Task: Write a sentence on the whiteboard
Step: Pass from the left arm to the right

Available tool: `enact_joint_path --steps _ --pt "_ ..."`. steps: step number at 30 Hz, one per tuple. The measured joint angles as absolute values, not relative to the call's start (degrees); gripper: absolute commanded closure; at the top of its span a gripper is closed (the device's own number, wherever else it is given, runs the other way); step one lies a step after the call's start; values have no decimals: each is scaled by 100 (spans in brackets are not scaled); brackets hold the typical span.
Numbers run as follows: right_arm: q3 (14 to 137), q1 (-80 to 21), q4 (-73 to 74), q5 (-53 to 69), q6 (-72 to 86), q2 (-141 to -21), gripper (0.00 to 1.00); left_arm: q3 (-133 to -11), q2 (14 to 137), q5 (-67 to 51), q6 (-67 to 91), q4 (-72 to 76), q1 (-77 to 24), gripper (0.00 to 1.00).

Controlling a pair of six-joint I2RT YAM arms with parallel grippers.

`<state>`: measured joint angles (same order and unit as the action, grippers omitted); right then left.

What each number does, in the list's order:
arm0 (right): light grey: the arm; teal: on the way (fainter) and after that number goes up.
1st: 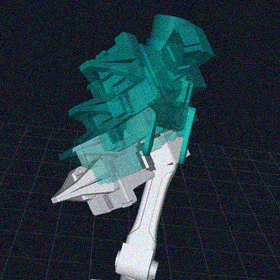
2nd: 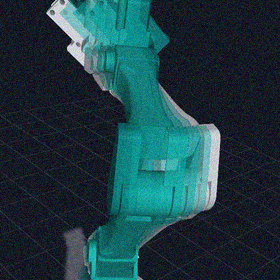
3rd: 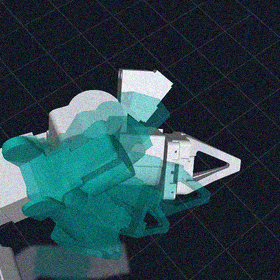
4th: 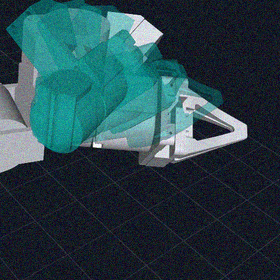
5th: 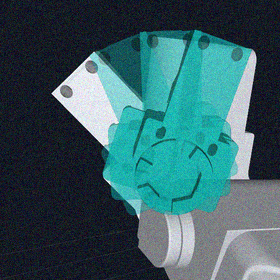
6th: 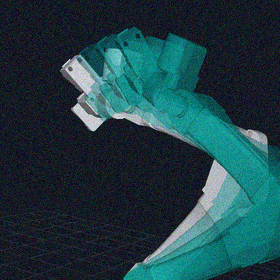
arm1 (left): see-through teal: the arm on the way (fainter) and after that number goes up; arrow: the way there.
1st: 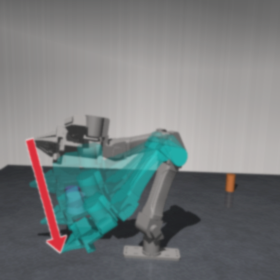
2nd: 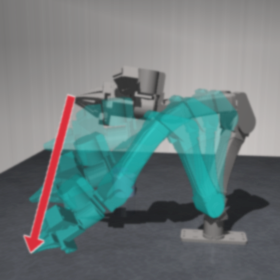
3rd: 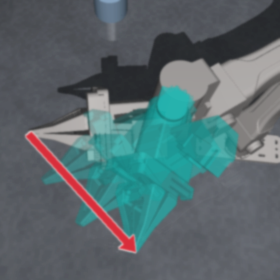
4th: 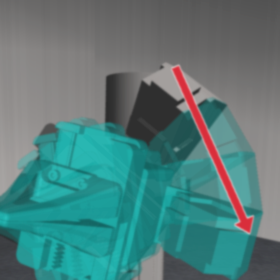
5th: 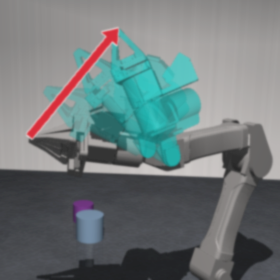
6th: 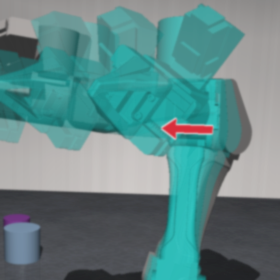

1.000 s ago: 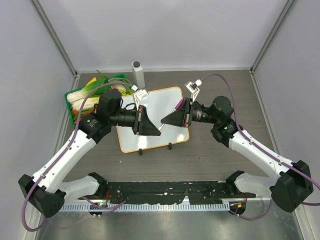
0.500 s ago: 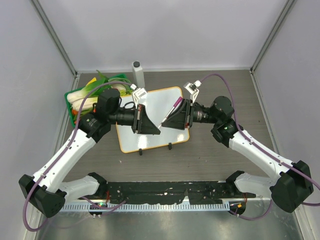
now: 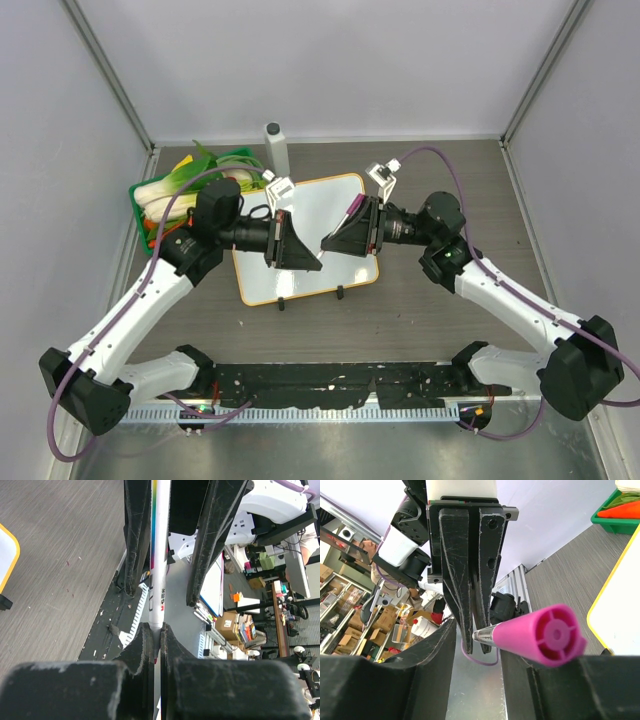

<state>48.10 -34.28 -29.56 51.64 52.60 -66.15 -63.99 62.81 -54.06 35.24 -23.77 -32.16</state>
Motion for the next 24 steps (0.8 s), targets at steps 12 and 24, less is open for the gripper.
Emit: enact_joint_path --steps 12,24 --pt "4797 -3430 -3105 5196 5422 -6713 99 -6351 6217 -5422 3481 -2338 -3216 100" --pt "4536 -3450 -3177 4936 5443 -6506 99 -6348 6180 -5199 3249 -2467 -3221 34"
